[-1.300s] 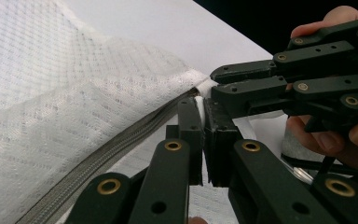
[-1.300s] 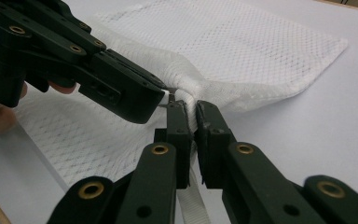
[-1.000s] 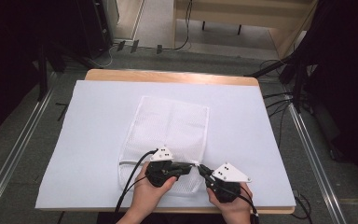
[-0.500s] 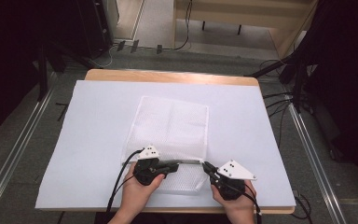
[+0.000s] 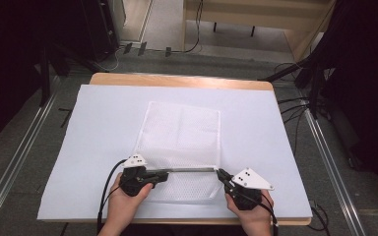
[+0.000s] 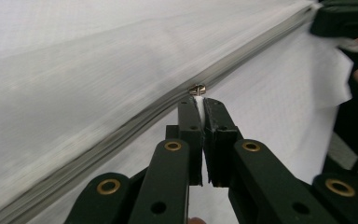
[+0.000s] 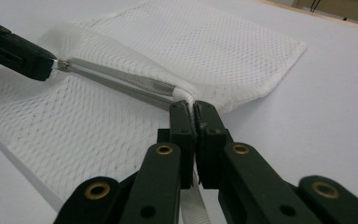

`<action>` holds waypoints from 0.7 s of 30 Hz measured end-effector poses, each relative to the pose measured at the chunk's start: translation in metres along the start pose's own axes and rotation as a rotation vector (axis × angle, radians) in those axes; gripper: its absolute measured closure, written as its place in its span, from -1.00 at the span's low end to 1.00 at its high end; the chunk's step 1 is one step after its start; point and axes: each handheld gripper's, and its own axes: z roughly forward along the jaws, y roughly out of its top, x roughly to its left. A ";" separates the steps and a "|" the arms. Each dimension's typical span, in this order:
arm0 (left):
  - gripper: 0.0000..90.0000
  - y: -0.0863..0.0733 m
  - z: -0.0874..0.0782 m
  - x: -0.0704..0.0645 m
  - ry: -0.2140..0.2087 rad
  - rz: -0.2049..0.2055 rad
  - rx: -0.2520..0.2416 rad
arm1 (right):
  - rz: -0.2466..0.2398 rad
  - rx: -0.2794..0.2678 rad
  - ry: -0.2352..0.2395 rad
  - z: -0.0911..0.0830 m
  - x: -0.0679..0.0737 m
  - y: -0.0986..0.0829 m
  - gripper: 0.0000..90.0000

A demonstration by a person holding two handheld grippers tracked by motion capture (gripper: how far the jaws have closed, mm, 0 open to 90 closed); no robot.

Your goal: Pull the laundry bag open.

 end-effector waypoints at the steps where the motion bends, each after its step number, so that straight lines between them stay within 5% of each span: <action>1: 0.95 -0.002 -0.003 0.005 -0.001 -0.019 -0.001 | 0.006 0.001 0.001 -0.001 0.000 0.000 0.97; 21: 0.95 -0.021 -0.054 0.052 0.096 -0.122 0.004 | 0.023 -0.009 -0.025 -0.009 -0.011 0.000 0.97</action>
